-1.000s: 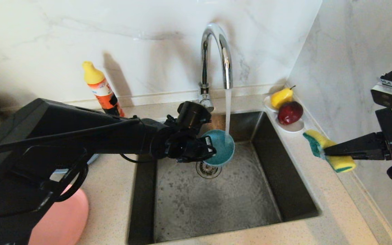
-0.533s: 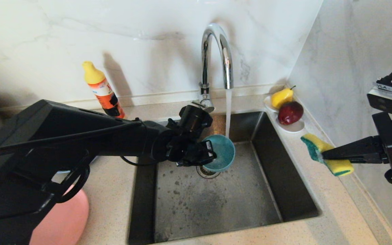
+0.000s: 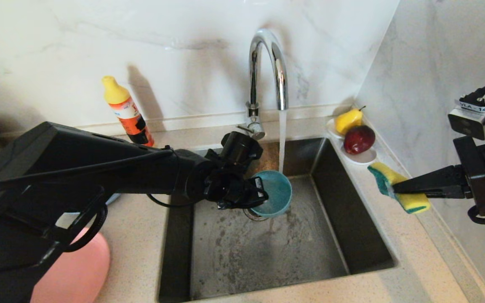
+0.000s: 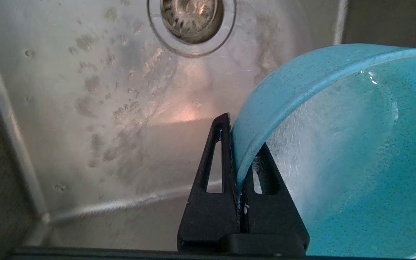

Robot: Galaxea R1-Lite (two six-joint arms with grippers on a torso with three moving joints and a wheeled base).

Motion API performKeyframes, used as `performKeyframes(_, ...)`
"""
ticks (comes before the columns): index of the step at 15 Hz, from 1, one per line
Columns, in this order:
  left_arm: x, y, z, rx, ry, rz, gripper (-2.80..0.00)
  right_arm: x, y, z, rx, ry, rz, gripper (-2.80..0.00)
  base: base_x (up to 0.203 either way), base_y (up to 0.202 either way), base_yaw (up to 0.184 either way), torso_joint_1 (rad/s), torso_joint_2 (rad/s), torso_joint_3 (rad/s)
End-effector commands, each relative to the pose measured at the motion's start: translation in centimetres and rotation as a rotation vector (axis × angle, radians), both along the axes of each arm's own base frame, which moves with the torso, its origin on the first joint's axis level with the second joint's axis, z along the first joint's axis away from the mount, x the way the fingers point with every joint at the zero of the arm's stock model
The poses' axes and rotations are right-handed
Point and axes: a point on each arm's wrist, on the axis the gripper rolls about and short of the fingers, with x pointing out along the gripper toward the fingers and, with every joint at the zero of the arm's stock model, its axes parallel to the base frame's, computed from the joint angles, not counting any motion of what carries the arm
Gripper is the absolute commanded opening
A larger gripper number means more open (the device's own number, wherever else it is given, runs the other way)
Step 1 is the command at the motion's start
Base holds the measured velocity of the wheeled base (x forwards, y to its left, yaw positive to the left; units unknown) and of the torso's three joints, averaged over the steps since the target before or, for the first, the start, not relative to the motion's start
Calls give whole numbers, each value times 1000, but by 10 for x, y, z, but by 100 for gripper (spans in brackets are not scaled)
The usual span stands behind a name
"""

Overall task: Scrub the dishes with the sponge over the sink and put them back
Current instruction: Rinse the bowl

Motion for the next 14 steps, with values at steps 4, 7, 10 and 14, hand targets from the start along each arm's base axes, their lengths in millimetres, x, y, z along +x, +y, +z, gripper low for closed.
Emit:
performKeyframes(4,7,-5,-1,-19,-9,12,-280,0,0,-6,0,28,3,-280,0,0,0,0,0,0)
performKeyframes(7,0,6,18,-18,-51,42,-280,2,1,-7,-1,33,5,-280,0,0,0,0,0,0)
performKeyframes(10,-18,41,66,-49,-218,144,-280,3,2,-16,3,58,20,-280,0,0,0,0,0,0)
performKeyframes(14,-55,74,72,-32,-435,109,-280,3,2,-27,13,34,21,-280,0,0,0,0,0,0)
